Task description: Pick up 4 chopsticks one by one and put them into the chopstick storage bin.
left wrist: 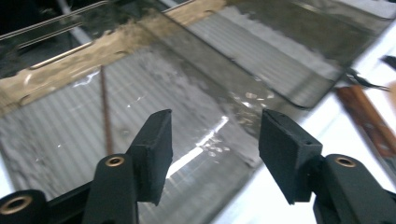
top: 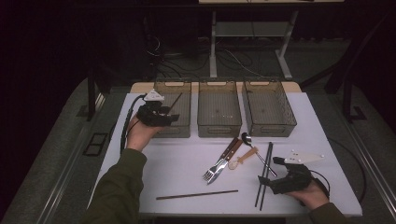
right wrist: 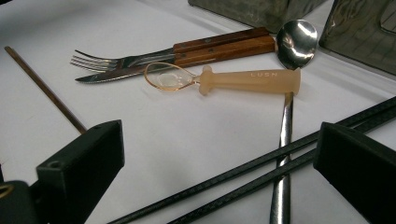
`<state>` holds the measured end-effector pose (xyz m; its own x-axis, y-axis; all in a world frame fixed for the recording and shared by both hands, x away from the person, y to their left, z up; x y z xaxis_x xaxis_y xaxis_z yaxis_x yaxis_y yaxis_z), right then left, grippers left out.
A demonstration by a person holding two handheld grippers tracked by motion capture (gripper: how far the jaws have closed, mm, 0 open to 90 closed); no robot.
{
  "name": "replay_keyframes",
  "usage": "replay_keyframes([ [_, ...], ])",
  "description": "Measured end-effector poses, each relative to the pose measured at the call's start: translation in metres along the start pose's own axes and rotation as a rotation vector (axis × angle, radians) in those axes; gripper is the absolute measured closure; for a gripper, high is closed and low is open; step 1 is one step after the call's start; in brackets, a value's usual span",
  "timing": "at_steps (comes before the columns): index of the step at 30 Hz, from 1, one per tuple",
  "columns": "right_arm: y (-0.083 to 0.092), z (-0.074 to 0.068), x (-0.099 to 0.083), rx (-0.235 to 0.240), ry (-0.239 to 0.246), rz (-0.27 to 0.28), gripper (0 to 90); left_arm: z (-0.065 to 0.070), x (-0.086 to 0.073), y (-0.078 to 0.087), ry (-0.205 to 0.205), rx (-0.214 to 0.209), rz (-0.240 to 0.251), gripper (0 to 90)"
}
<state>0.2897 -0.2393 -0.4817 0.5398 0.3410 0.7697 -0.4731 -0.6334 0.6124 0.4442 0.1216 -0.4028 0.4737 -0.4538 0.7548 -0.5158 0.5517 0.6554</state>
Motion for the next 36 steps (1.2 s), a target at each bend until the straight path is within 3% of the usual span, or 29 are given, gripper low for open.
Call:
replay_keyframes([
  [7, 0.000, 0.001, -0.001, -0.004, 0.003, -0.006, 1.6, 0.032, -0.011, 0.004, -0.055, -0.085, 0.013, 36.4],
  [18, -0.002, 0.003, -0.001, -0.048, 0.002, 0.002, 1.6, 0.077, -0.031, 0.011, -0.096, -0.187, 0.052, 33.5],
  [27, -0.003, 0.003, -0.003, -0.052, 0.015, -0.015, 1.6, 0.104, -0.053, 0.016, -0.137, -0.232, 0.068, 31.1],
  [36, -0.003, 0.007, 0.000, -0.059, 0.009, 0.001, 1.6, 0.123, -0.073, 0.015, -0.189, -0.283, 0.039, 30.2],
])
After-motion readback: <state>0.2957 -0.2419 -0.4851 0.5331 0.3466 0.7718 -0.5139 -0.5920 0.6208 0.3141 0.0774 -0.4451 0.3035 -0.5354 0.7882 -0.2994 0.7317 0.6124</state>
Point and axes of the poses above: each handheld gripper's, and its own axes: y roughly backward along the jaws, x roughly out of its top, z roughly to its right, the point moved 7 cm from there along -y, roughly forward along the jaws, and after that the axes turned 3 degrees about -z, right-handed, at the moved point
